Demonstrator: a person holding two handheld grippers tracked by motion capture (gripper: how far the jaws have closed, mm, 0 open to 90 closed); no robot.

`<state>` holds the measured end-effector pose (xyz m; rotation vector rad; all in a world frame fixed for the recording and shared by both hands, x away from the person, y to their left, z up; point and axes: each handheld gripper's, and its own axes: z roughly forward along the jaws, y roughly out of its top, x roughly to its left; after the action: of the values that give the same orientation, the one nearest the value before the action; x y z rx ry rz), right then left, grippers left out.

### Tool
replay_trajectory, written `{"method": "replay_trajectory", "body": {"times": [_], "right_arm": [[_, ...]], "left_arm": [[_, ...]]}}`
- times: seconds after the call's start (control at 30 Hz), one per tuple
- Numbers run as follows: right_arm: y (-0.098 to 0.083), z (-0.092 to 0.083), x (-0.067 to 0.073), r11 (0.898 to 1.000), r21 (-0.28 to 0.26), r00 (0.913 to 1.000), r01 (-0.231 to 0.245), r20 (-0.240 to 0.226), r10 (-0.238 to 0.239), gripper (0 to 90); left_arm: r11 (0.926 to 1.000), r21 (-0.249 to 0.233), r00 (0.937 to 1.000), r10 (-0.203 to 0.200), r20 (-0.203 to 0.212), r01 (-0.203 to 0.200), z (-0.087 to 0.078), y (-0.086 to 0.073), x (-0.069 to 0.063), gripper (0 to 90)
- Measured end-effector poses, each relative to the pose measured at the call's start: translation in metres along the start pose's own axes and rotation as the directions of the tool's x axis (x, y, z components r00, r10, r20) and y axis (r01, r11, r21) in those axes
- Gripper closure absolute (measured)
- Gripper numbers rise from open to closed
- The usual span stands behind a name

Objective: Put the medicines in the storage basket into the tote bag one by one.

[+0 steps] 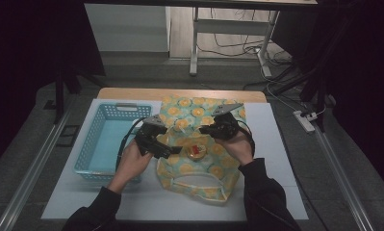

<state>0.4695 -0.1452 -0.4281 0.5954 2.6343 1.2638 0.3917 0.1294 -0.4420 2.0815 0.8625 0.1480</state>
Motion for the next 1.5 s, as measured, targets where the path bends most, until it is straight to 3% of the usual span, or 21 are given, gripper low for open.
{"method": "replay_trajectory", "body": {"times": [0.37,0.5,0.63,0.77,0.97,1.1,1.23,1.43,1.5], "right_arm": [[0.000,0.001,0.000,1.000,0.006,1.0000,0.000,-0.001,0.000,89.9],[0.000,0.001,0.000,1.000,0.005,1.0000,0.000,0.000,0.000,89.9],[-0.001,0.002,0.001,1.000,0.006,1.0000,0.004,0.000,-0.004,89.9],[-0.001,0.002,0.001,1.000,0.005,1.0000,0.003,0.001,-0.003,89.9],[-0.001,0.002,0.001,1.000,0.004,1.0000,0.005,0.002,-0.005,89.9],[-0.001,0.003,0.001,1.000,0.008,1.0000,0.007,0.000,-0.007,89.9],[-0.001,0.003,0.001,1.000,0.011,1.0000,0.006,-0.001,-0.006,89.9],[-0.001,0.003,0.001,1.000,0.008,1.0000,0.005,-0.003,-0.005,89.9],[-0.001,0.003,0.001,1.000,0.008,1.0000,0.006,-0.002,-0.006,89.9]], "left_arm": [[0.9993,0.003,0.9943,-0.037,-0.100,0.038,-0.034,-0.021,0.022,0.0],[0.9986,0.012,0.9889,-0.049,-0.140,0.051,-0.045,-0.028,0.032,0.0],[0.9961,0.002,0.9807,-0.087,-0.175,0.089,-0.052,-0.036,0.042,0.0],[0.9930,0.022,0.9728,-0.109,-0.204,0.116,-0.058,-0.043,0.049,0.0],[0.9870,0.050,0.9625,-0.138,-0.234,0.153,-0.060,-0.051,0.060,0.0],[0.9831,0.073,0.9603,-0.146,-0.238,0.168,-0.058,-0.056,0.069,0.0],[0.9798,0.118,0.9596,-0.128,-0.251,0.161,-0.053,-0.061,0.077,0.0],[0.9642,0.189,0.9521,-0.130,-0.277,0.187,-0.040,-0.069,0.088,0.0],[0.9592,0.202,0.9537,-0.141,-0.266,0.198,-0.037,-0.071,0.092,0.0]]}}
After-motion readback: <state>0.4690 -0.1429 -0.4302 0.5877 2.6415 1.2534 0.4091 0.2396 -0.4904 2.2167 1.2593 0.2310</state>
